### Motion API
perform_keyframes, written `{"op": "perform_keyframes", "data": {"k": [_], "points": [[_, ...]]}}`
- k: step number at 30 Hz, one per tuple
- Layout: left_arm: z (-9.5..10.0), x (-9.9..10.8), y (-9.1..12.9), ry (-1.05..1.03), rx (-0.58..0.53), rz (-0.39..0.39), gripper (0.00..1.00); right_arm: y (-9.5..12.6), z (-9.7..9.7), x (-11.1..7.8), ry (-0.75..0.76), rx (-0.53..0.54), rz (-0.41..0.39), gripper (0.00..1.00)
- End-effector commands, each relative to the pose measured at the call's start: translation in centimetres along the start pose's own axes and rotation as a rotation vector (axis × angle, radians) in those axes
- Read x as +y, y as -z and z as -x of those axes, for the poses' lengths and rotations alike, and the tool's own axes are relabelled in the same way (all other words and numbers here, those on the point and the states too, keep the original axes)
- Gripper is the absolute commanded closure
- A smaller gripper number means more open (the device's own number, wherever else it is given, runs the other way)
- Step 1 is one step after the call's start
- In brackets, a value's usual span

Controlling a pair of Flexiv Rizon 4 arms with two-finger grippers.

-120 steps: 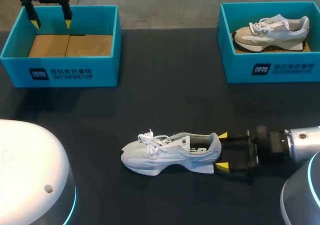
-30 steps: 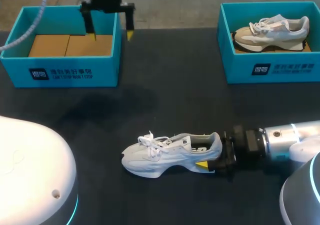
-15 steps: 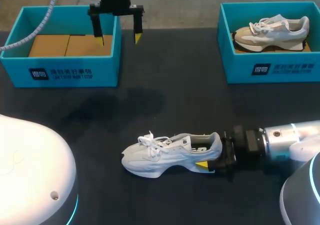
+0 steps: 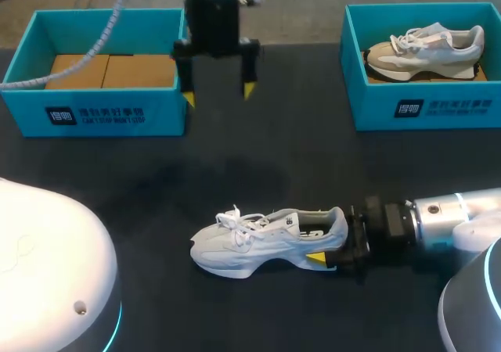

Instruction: Take the shoe out of the shoebox, open the shoe tongue, remove and reinsert the insole, then place the shoe into the shoebox

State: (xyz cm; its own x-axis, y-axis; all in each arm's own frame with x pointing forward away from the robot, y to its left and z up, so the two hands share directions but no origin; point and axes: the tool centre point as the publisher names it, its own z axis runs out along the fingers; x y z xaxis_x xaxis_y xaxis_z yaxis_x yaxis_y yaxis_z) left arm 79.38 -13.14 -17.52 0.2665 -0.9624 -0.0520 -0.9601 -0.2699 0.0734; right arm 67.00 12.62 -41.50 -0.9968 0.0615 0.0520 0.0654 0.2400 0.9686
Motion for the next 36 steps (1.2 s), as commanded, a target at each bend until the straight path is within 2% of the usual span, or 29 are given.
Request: {"op": "perform_keyframes", "data": {"k": [1,4,19,22,27,36], "points": [[-1.1,2.5,-0.2,0.040,0.019,-0.006,0.00,0.0,0.1,-0.2,-0.001,-0.002,-0.003,1.00],[-1.6,3.7,-0.2,0.061,0.017,-0.006,0.00,0.0,0.1,-0.2,-0.001,-0.002,-0.003,1.00],[-1.6,3.7,-0.2,0.061,0.017,-0.006,0.00,0.0,0.1,-0.2,-0.001,-0.002,-0.003,1.00],[-2.7,4.9,-0.9,0.043,0.013,0.000,0.00,0.0,0.1,-0.2,-0.001,-0.002,-0.003,1.00],[-3.8,7.2,-2.8,-0.118,0.028,-0.002,0.00,0.0,0.1,-0.2,-0.001,-0.002,-0.003,1.00],[-6.0,9.8,-5.9,-0.330,-0.005,0.018,0.00,0.0,0.1,-0.2,-0.001,-0.002,-0.003,1.00]]}}
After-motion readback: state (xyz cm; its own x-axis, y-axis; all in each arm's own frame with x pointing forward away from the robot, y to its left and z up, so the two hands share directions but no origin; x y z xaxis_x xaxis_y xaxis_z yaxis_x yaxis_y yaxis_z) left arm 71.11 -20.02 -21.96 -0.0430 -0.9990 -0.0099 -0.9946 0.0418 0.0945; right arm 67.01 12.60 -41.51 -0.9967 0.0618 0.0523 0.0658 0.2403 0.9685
